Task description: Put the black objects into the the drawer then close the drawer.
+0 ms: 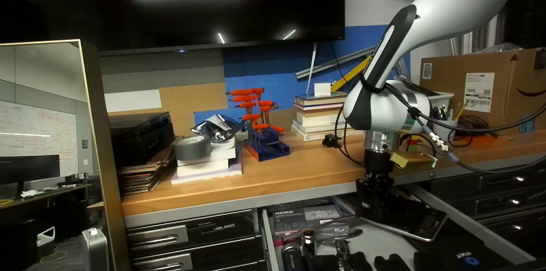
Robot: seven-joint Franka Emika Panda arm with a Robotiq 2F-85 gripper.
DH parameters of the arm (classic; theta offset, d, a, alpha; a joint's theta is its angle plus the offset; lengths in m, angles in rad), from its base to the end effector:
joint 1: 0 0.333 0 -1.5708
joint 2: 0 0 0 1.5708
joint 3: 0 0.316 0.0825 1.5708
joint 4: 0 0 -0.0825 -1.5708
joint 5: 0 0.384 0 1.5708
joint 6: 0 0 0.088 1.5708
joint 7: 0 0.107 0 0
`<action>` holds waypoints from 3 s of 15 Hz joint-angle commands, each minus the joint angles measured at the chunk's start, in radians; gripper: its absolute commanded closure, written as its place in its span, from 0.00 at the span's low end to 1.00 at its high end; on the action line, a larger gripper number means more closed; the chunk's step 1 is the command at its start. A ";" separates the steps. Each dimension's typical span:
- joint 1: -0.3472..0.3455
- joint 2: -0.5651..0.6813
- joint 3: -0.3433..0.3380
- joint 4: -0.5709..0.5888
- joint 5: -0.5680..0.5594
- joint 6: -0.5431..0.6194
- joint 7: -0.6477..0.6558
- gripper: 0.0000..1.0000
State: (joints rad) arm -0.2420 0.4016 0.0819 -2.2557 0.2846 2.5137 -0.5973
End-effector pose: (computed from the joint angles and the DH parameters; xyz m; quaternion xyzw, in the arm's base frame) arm 0.5162 -0.0840 0.1722 -0.9888 -0.0942 0.0333 0.1111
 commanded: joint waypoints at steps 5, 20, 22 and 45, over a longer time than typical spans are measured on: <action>0.012 -0.056 0.004 -0.133 -0.029 0.165 -0.013 0.86; -0.030 -0.049 0.061 -0.218 -0.002 0.245 -0.037 0.86; -0.033 -0.041 0.066 -0.215 -0.002 0.246 -0.034 0.86; -0.070 -0.078 0.108 -0.213 -0.016 0.310 0.026 0.00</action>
State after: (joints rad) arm -0.3086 0.3867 0.1889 -2.4595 0.2724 2.8182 -0.6016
